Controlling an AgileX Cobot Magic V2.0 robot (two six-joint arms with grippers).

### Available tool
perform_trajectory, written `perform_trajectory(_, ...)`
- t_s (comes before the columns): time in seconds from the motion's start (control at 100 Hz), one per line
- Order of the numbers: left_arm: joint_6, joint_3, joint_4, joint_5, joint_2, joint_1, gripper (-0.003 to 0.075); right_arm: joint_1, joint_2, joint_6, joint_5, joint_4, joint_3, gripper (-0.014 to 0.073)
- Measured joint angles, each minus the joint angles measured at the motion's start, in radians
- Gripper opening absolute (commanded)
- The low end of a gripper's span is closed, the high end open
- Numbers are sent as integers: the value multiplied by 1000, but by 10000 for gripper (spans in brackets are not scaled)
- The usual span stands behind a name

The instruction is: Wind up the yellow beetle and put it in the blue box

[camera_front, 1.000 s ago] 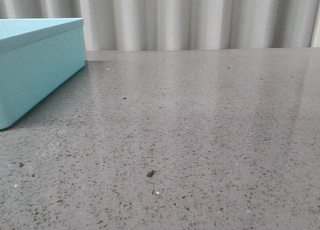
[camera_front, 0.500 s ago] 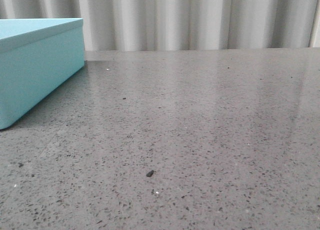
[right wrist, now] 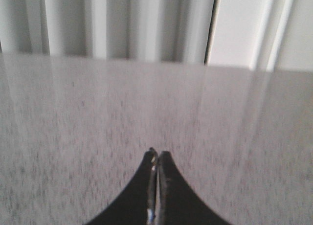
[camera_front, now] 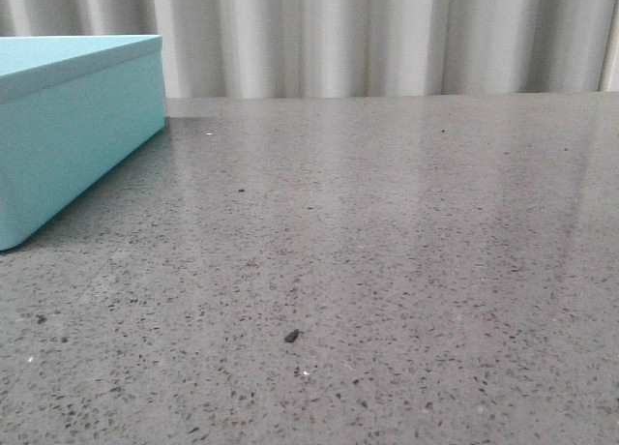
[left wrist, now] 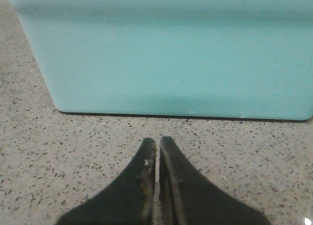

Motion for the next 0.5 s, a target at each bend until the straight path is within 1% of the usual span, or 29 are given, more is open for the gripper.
perform_trajectory(0.1, 0, 0, 0, 0, 0, 0, -21, 0, -13, -1, 129, 0, 0, -62)
perform_trajectory(0.19, 0, 0, 0, 0, 0, 0, -21, -3, -14, -1, 197, 1, 0, -62)
perform_trajectory(0.5, 0, 0, 0, 0, 0, 0, -21, -3, -14, -2, 212, 3, -2, -62)
